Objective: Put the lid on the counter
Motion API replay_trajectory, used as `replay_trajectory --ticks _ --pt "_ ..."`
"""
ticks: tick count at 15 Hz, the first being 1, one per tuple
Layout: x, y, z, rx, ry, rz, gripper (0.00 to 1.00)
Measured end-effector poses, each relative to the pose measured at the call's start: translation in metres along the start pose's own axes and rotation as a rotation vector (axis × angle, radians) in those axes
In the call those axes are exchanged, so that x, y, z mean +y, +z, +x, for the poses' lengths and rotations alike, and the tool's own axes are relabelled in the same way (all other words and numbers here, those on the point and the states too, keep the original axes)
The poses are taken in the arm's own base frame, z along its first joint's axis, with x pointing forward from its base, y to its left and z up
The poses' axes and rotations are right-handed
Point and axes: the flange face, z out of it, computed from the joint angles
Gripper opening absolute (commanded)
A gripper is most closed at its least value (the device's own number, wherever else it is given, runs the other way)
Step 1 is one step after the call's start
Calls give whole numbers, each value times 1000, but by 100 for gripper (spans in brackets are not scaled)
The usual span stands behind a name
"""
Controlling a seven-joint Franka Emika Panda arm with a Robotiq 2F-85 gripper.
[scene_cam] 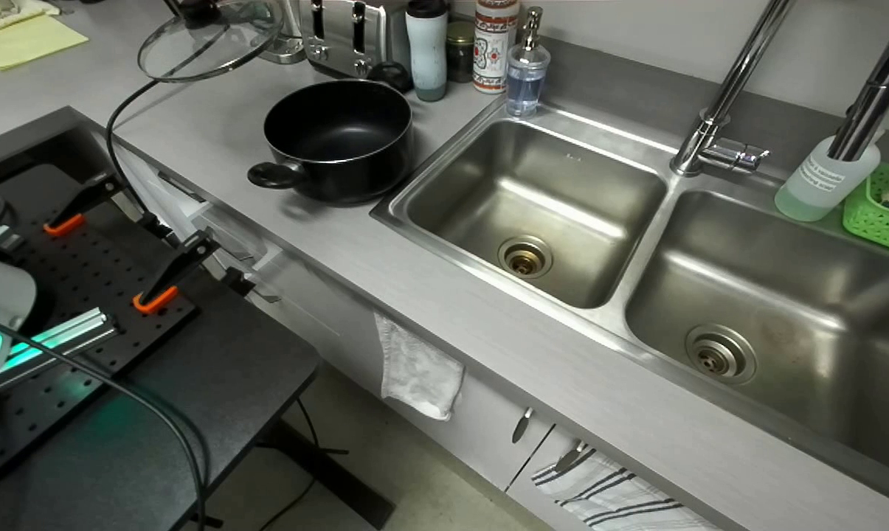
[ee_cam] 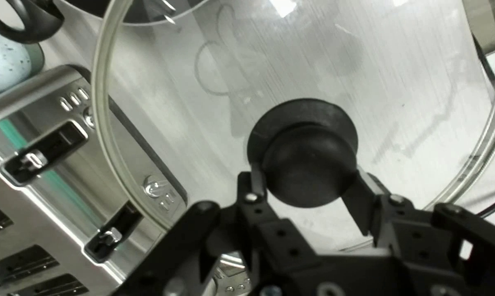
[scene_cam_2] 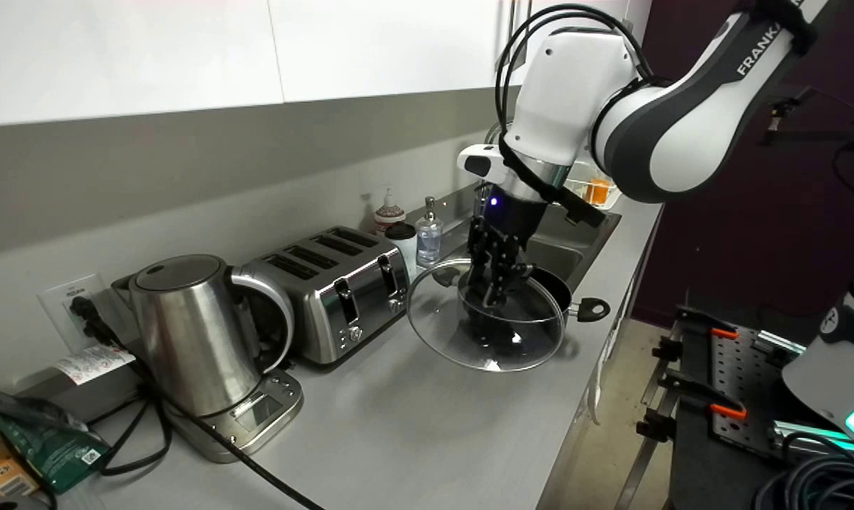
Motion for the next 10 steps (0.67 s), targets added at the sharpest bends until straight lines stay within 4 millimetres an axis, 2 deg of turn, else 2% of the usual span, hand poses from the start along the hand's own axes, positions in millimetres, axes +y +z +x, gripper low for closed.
replay_trajectory --ticks 5,10 --pt "-28 19 24 -62 -148 11 24" --pt "-35 64 30 -103 -238 51 24"
